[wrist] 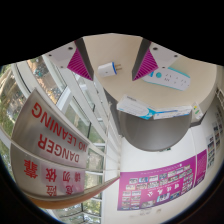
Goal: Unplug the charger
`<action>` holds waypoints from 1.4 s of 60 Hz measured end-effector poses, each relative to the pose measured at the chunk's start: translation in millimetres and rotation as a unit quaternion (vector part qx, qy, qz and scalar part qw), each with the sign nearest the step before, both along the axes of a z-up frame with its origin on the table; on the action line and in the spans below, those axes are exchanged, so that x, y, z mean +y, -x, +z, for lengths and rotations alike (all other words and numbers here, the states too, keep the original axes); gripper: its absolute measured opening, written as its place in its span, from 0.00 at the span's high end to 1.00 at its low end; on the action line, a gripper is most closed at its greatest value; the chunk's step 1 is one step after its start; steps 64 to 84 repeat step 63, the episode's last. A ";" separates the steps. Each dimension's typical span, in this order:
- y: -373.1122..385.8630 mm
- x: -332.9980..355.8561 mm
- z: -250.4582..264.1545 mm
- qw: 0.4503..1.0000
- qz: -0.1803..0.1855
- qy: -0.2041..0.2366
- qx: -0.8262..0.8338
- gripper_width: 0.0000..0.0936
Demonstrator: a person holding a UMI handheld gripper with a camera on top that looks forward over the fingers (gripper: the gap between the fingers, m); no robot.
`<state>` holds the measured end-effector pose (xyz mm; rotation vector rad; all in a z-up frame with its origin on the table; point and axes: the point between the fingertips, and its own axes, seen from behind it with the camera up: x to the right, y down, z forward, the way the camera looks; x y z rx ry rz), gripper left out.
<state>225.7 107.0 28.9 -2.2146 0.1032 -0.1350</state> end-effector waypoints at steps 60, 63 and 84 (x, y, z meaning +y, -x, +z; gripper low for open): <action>107.8 -279.0 182.1 0.998 -0.015 -0.055 -0.041 0.09; 108.5 -279.6 182.9 0.998 -0.016 -0.053 -0.041 0.09; 108.5 -279.6 182.9 0.998 -0.016 -0.053 -0.041 0.09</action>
